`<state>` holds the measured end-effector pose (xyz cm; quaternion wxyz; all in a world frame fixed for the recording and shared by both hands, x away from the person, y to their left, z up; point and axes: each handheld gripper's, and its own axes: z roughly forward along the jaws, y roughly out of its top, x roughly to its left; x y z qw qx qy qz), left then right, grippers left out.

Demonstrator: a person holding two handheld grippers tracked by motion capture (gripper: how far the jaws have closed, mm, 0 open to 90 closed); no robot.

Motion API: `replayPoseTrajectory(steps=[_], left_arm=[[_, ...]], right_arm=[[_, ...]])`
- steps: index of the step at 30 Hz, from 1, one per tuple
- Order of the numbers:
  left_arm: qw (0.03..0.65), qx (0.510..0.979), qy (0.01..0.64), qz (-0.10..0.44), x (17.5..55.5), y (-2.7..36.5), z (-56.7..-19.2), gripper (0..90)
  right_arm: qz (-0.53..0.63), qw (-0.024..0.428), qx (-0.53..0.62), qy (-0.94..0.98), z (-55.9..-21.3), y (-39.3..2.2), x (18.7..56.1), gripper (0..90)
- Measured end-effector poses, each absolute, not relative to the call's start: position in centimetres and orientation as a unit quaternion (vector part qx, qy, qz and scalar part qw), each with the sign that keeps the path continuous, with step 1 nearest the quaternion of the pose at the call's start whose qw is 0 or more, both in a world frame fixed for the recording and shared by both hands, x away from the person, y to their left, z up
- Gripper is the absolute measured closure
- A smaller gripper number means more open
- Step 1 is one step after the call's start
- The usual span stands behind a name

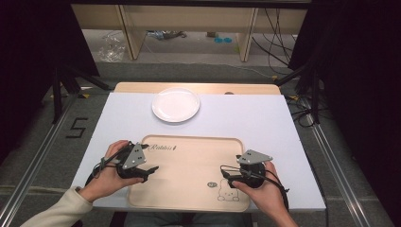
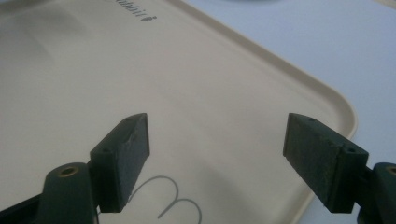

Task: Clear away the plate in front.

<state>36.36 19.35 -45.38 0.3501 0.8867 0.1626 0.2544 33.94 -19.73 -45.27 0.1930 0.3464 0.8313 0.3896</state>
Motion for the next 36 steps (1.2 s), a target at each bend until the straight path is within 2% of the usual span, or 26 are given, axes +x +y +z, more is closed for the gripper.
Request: replayPoseTrajectory(steps=[7, 15, 36], left_arm=[[0.341, 0.889, 0.156, 0.264, 36.6, 19.1, -45.0, 21.0], [0.296, 0.898, 0.130, 0.299, 37.9, 17.4, -43.7, 25.2], [0.281, 0.898, 0.129, 0.313, 43.0, 13.9, -43.1, 25.5]], right_arm=[[0.386, 0.197, 0.339, 0.835, -45.4, -19.7, 34.0, 22.7], [0.376, 0.202, 0.341, 0.838, -45.4, -19.6, 34.0, 23.0], [0.373, 0.203, 0.337, 0.840, -45.3, -19.5, 33.9, 23.4]])
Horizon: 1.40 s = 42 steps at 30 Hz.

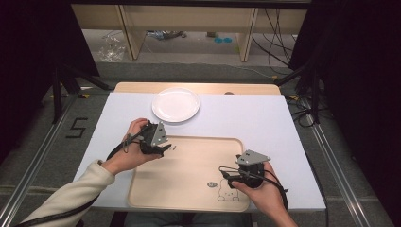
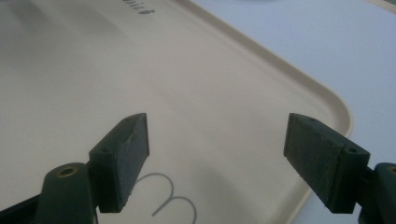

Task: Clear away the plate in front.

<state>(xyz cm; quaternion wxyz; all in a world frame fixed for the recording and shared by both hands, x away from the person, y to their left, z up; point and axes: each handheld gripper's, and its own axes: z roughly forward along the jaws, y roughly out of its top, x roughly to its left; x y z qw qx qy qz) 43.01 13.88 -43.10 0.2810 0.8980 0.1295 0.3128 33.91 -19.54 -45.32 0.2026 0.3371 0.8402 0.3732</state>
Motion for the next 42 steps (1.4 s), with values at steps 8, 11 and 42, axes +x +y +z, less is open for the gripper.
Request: replayPoseTrajectory(steps=[8, 11, 42], left_arm=[[0.274, 0.899, 0.126, 0.318, 44.9, 12.5, -42.9, 26.0], [0.273, 0.900, 0.125, 0.317, 45.4, 12.2, -43.0, 26.1], [0.124, 0.926, 0.079, 0.347, 52.6, 9.4, -45.1, 34.5]], right_arm=[[0.374, 0.206, 0.337, 0.839, -45.3, -19.6, 34.0, 23.4], [0.374, 0.207, 0.335, 0.840, -45.4, -19.6, 34.1, 23.4], [0.373, 0.196, 0.346, 0.839, -45.4, -19.7, 34.0, 23.4]])
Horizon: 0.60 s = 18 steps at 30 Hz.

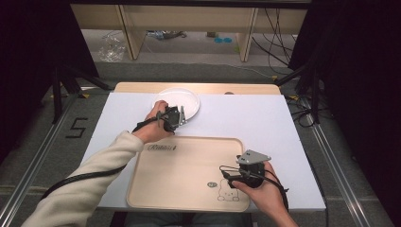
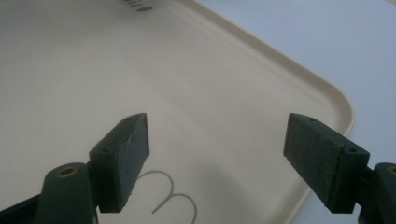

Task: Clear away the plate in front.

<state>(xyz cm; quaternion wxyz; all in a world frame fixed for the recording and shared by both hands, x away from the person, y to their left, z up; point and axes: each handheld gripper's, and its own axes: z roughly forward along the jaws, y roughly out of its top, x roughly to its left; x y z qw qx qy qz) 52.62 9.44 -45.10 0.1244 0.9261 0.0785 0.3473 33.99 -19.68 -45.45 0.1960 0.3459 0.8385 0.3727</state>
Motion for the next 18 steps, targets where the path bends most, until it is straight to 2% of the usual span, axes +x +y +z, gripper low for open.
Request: replayPoseTrajectory(steps=[8, 13, 18], left_arm=[[0.111, 0.930, 0.075, 0.342, 53.5, 9.4, -45.8, 38.5], [0.094, 0.933, 0.070, 0.339, 53.9, 9.4, -45.9, 47.7], [0.090, 0.936, 0.075, 0.331, 54.1, 9.3, -46.3, 52.3]], right_arm=[[0.374, 0.197, 0.340, 0.840, -45.5, -19.7, 34.1, 23.5], [0.373, 0.194, 0.341, 0.841, -45.5, -19.7, 34.1, 23.7], [0.372, 0.194, 0.344, 0.840, -45.5, -19.7, 34.1, 23.8]])
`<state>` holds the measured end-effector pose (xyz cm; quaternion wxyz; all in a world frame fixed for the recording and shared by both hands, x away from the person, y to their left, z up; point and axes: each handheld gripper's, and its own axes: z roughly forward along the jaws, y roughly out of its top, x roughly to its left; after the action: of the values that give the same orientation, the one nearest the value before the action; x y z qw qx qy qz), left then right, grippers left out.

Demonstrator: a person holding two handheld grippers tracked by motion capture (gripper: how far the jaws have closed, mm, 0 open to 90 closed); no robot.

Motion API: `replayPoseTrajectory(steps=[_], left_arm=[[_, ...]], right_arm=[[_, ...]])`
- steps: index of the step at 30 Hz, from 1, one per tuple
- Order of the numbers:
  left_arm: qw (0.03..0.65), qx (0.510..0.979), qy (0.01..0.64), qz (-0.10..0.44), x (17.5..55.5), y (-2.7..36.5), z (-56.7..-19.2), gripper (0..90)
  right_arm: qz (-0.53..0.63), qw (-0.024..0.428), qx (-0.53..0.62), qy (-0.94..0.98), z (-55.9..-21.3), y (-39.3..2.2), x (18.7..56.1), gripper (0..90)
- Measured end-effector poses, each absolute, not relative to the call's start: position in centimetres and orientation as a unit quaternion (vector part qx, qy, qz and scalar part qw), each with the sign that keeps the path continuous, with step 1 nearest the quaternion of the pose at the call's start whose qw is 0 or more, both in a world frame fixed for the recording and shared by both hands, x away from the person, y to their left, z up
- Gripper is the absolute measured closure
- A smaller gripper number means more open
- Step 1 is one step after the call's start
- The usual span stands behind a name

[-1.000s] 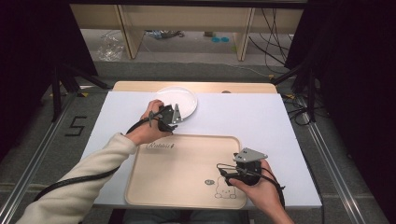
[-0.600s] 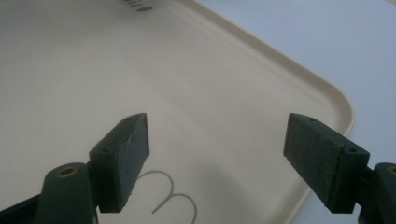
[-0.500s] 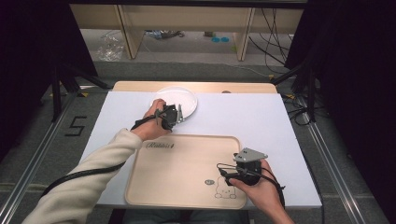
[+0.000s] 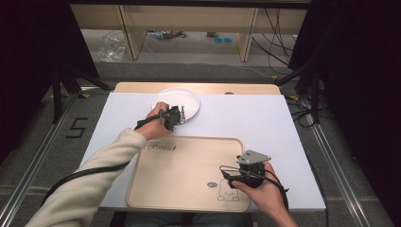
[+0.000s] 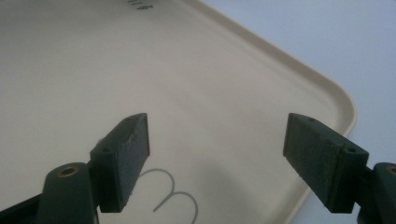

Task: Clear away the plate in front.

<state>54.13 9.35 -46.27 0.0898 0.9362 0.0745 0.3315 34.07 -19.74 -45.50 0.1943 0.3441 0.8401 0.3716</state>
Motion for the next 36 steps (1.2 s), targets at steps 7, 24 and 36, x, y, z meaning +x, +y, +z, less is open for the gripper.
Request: replayPoseTrajectory(steps=[7, 24, 36], left_arm=[[0.071, 0.940, 0.057, 0.327, 54.1, 8.8, -47.0, 57.4], [0.029, 0.937, 0.041, 0.346, 54.4, 8.3, -48.4, 75.0], [0.008, 0.926, 0.030, 0.376, 54.0, 7.8, -48.6, 81.5]], right_arm=[[0.369, 0.189, 0.348, 0.841, -45.5, -19.7, 34.0, 24.0], [0.369, 0.188, 0.344, 0.842, -45.7, -19.7, 34.1, 24.8], [0.367, 0.181, 0.347, 0.844, -45.7, -19.7, 34.0, 25.5]])
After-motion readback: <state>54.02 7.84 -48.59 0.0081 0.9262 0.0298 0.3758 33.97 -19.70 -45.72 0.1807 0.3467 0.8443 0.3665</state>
